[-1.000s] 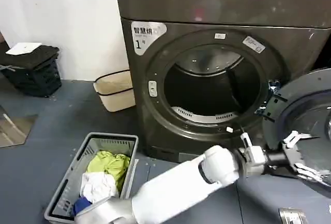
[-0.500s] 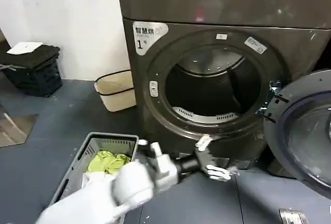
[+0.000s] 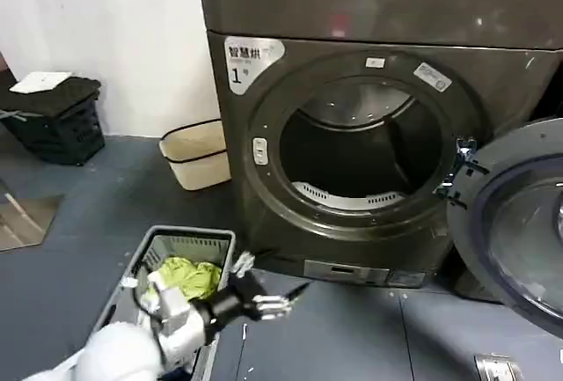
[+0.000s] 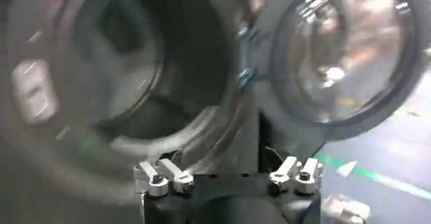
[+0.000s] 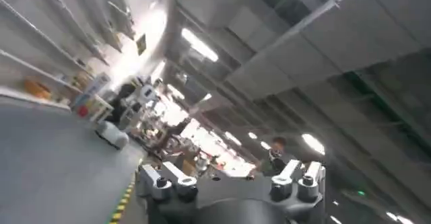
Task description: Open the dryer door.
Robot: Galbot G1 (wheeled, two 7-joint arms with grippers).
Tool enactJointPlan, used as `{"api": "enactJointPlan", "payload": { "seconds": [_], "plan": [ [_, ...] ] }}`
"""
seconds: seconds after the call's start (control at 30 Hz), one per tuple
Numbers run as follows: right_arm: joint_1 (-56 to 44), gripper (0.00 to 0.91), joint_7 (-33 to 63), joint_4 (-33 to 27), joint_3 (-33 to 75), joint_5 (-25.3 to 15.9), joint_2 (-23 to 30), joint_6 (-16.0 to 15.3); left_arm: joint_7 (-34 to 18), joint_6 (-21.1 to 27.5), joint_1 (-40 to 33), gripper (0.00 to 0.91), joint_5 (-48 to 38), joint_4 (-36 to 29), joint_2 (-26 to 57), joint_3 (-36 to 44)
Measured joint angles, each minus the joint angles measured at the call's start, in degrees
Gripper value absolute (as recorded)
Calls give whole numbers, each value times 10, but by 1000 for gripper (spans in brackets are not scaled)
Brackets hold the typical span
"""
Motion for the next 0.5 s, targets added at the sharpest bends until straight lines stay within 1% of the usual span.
{"api": "enactJointPlan", "payload": {
  "seconds": [0.13, 0.23, 0.3, 0.37, 0.5],
  "plan": [
    [8, 907, -4, 3, -16, 14, -3, 0, -67, 50, 68, 907, -51, -17, 22, -67],
    [15, 907, -6, 3, -27, 28, -5, 4, -128, 95, 105, 907, -126, -15, 33, -119],
    [17, 907, -9, 4, -34, 34, -6, 4, -163, 108, 124, 907, -178, -7, 40, -157],
    [17, 907, -13, 4, -42, 41, -6, 5, -186, 116, 143, 907, -234, 0, 47, -194],
    [18, 907, -18, 0, -50, 48, -4, 17, -221, 137, 177, 907, -328, 21, 59, -261]
  ]
}}
